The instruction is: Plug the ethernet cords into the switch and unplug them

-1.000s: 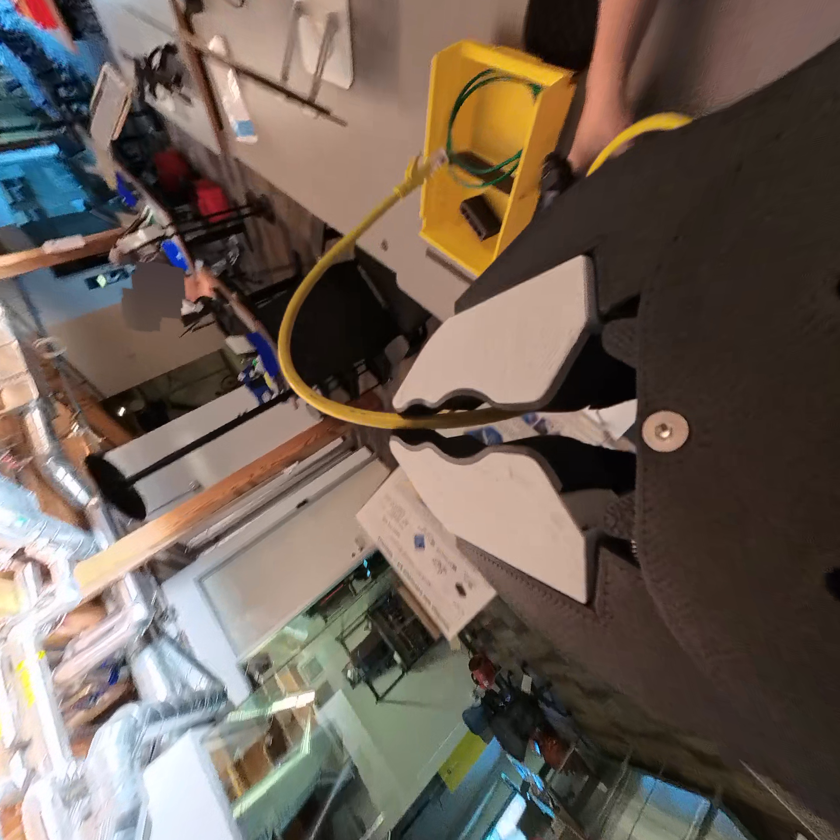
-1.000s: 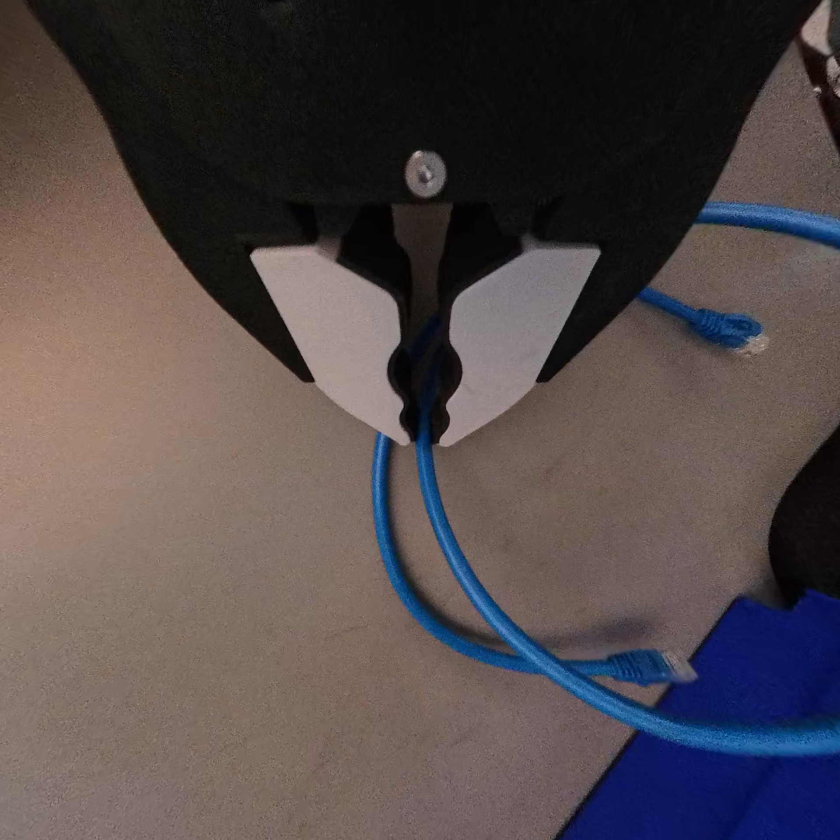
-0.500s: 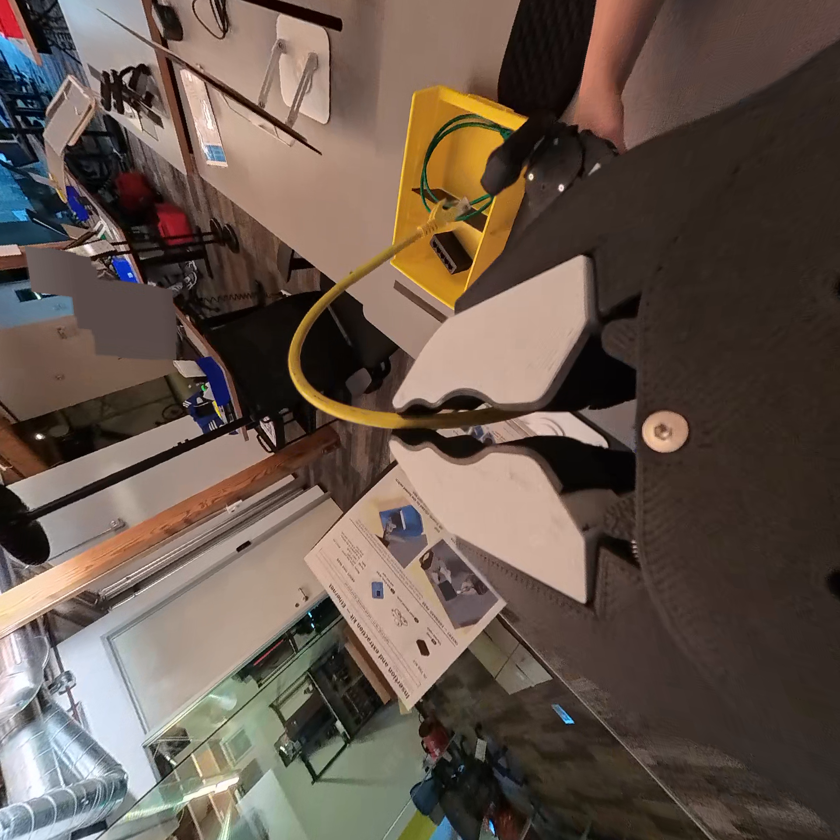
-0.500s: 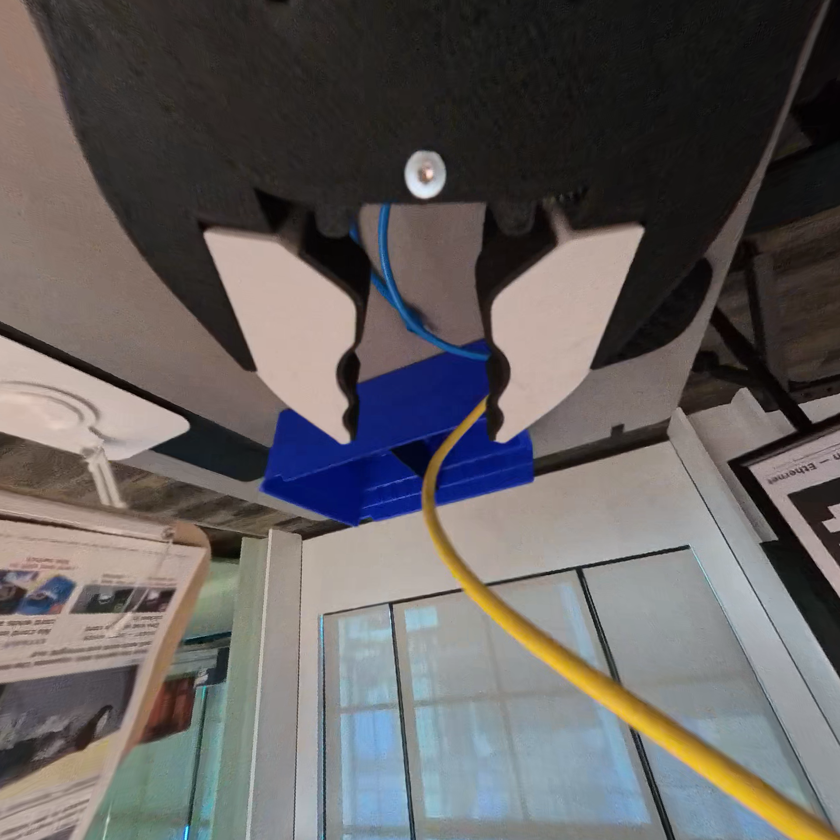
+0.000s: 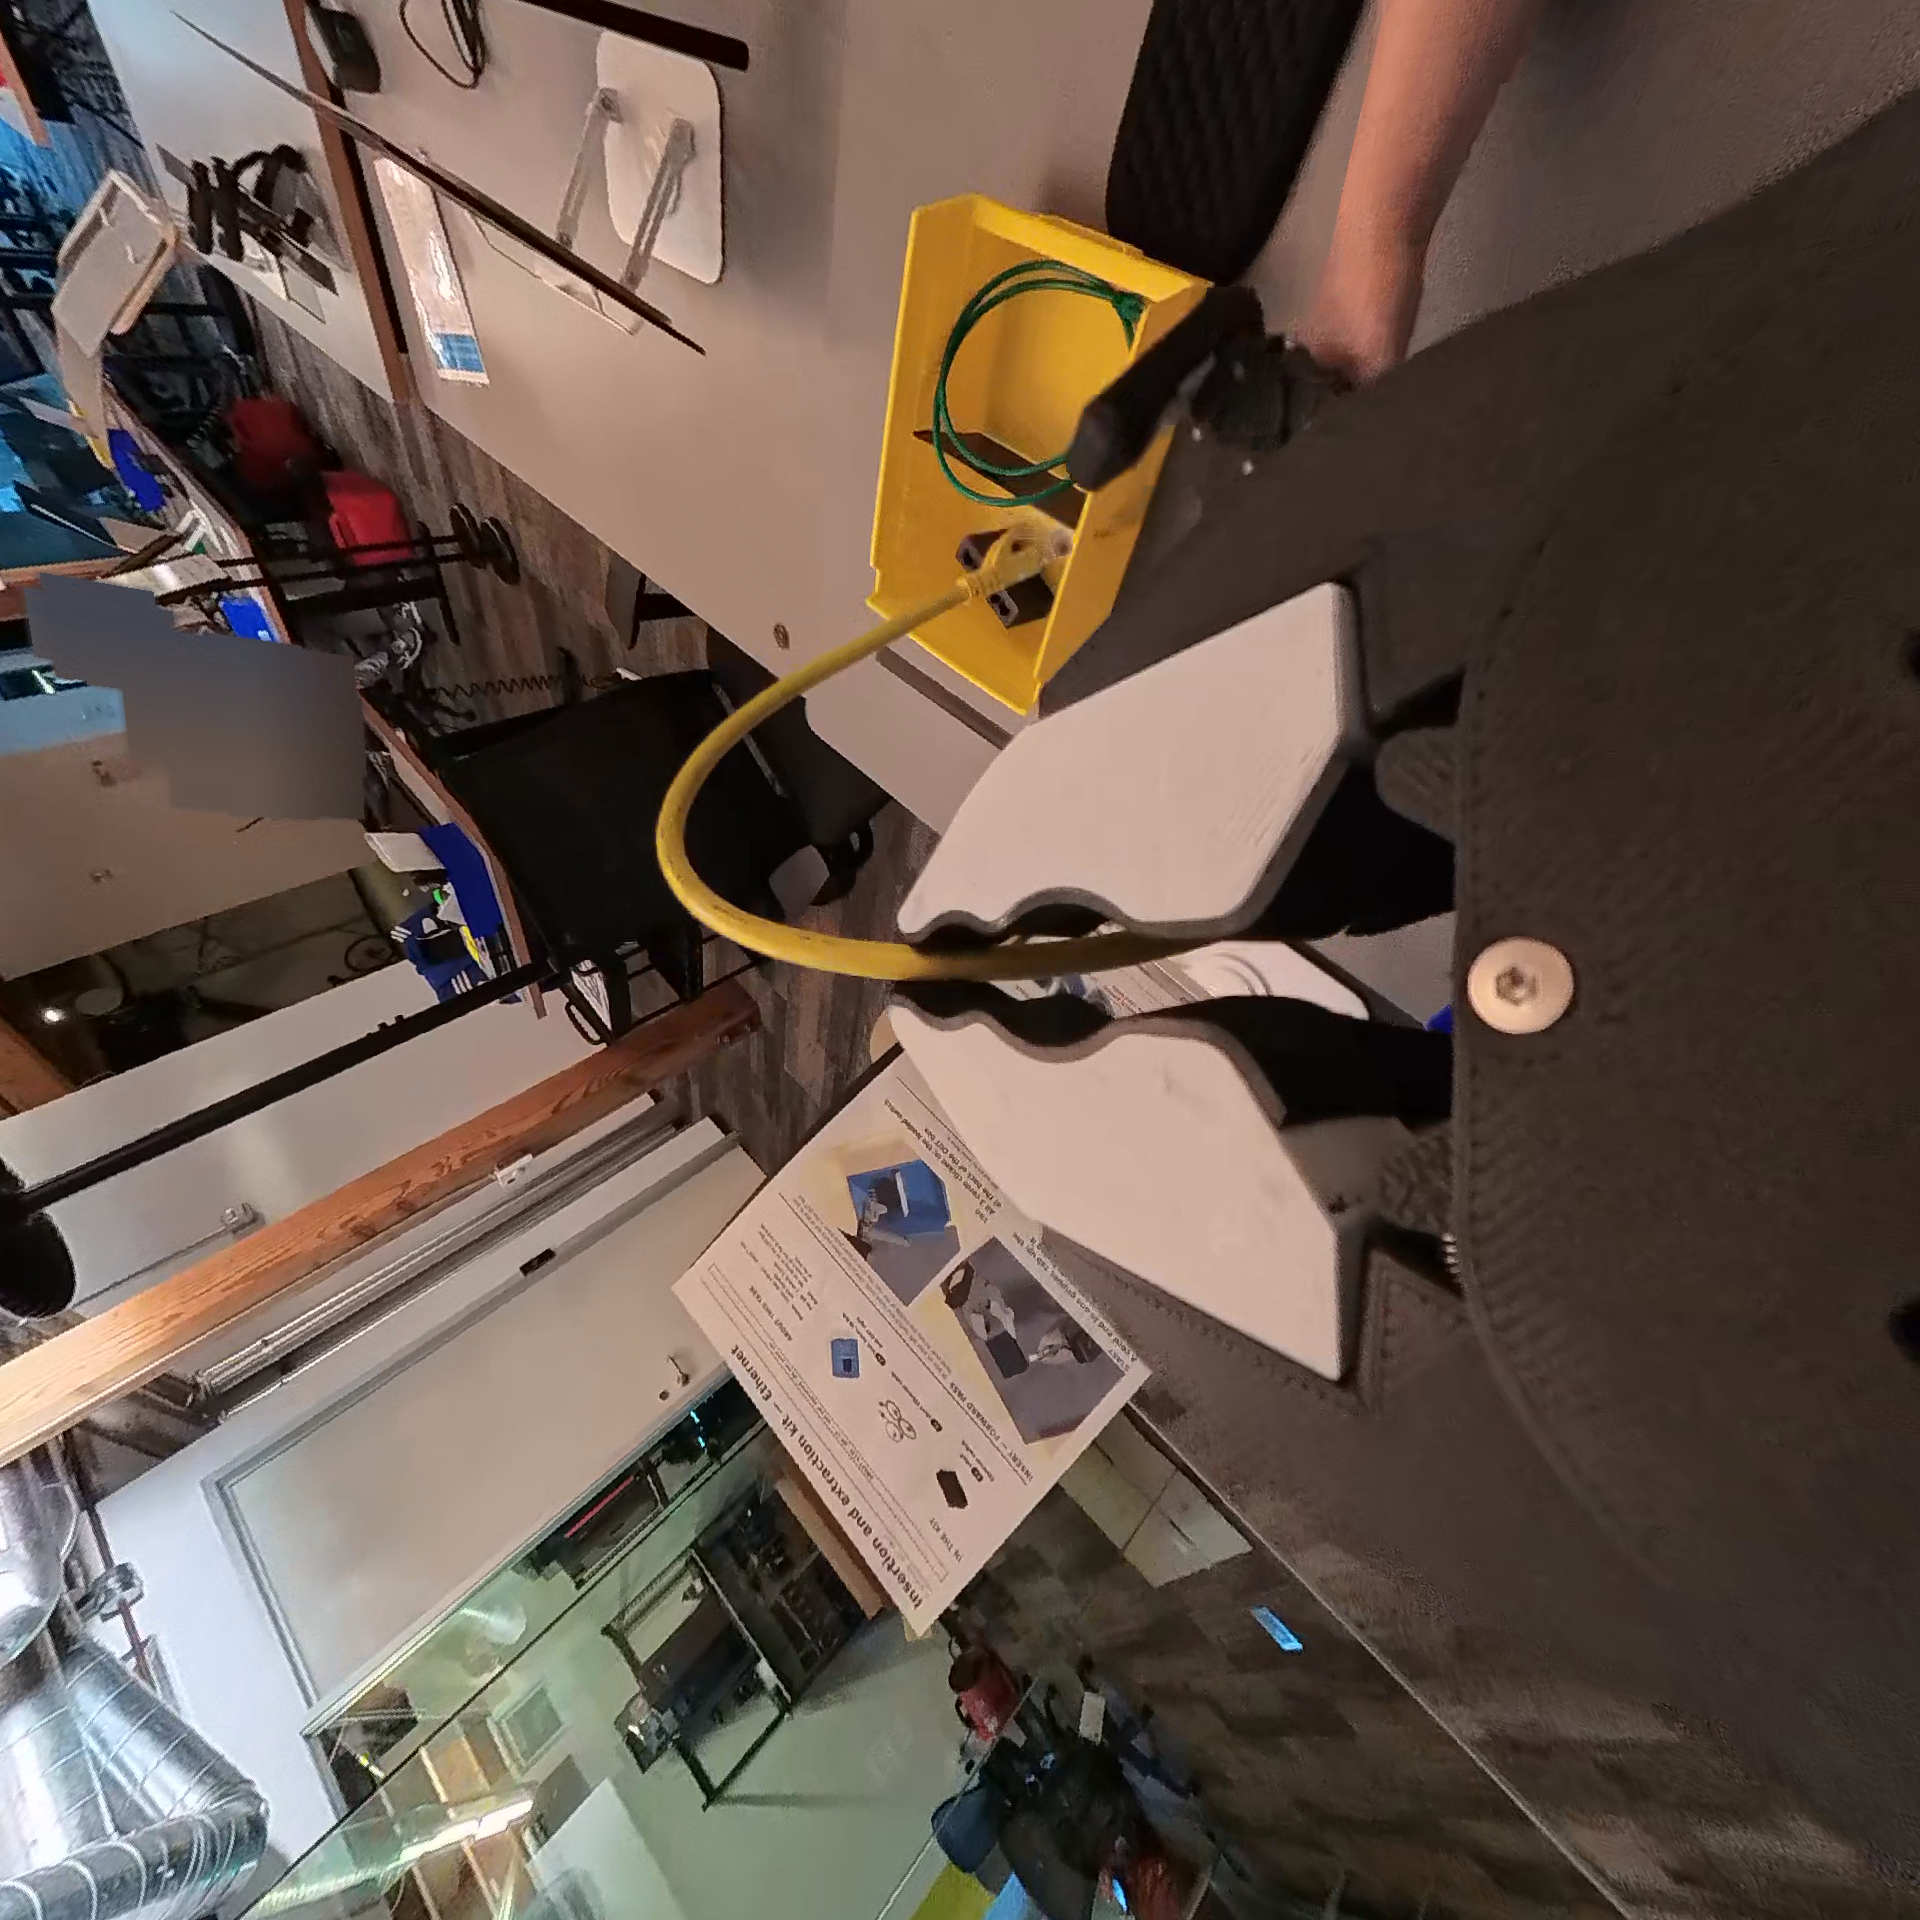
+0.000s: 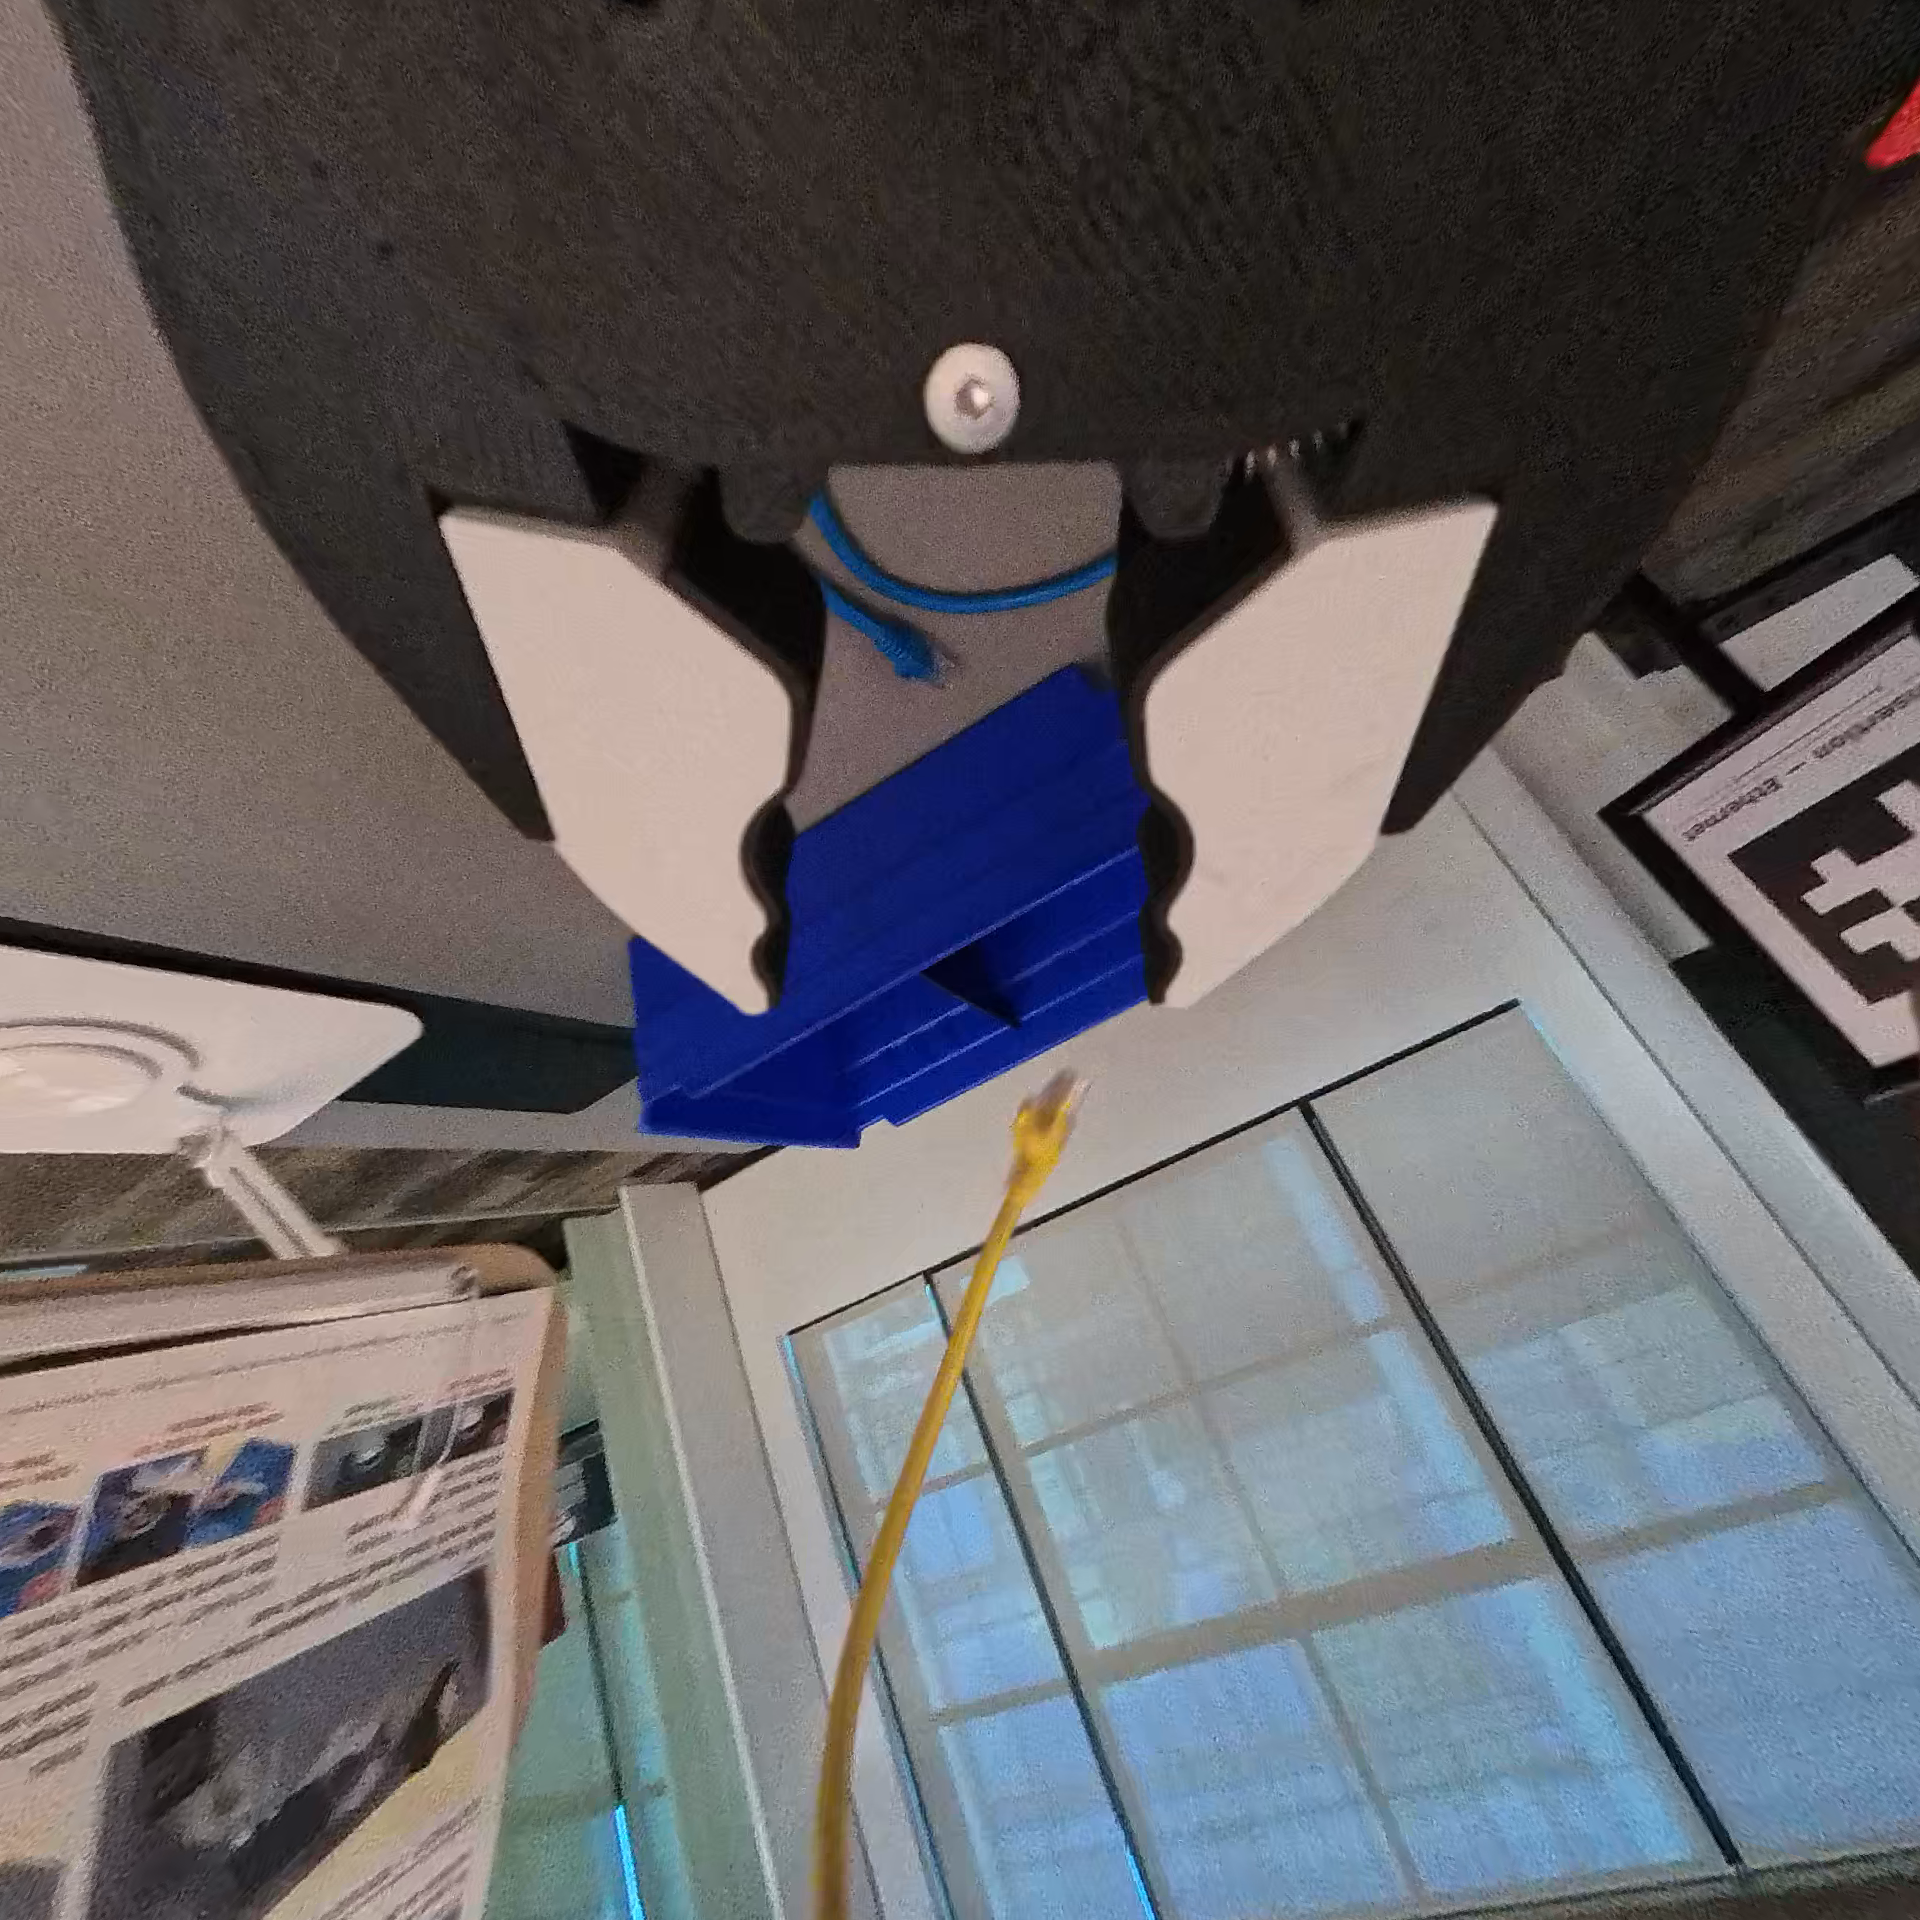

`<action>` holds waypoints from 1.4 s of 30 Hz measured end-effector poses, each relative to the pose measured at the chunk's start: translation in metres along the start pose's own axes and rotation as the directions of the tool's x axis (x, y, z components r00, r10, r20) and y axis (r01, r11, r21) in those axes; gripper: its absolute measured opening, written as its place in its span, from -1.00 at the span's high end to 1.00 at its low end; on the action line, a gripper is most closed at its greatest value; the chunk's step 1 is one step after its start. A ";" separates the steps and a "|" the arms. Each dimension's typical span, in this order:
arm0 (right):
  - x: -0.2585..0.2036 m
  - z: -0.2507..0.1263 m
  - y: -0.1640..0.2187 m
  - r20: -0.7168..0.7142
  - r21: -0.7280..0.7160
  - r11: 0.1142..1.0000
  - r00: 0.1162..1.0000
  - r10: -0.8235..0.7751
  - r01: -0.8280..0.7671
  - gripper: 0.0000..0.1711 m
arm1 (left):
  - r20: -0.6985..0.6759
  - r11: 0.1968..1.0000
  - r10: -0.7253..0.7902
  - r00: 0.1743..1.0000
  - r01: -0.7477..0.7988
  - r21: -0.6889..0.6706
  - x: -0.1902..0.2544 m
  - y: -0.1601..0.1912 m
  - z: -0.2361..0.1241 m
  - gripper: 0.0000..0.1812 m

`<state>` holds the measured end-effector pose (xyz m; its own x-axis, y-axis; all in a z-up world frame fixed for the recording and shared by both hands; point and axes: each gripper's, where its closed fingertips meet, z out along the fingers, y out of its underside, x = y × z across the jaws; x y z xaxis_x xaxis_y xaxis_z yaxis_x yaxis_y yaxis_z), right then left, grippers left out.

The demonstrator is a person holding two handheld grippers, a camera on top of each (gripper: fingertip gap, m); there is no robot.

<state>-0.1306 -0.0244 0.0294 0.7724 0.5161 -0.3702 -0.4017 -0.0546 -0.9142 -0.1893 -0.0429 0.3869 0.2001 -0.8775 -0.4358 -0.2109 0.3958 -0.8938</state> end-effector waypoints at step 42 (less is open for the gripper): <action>-0.060 0.053 0.006 0.291 0.073 0.920 0.890 0.351 -0.386 -0.36 | -0.029 0.991 -0.128 0.991 0.129 0.034 -0.002 0.014 0.023 0.95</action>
<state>-0.2055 -0.0108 0.0548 0.4032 0.6892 -0.6020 -0.7035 -0.1872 -0.6855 -0.1706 -0.0288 0.3725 0.1972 -0.9285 -0.3147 -0.1505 0.2885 -0.9456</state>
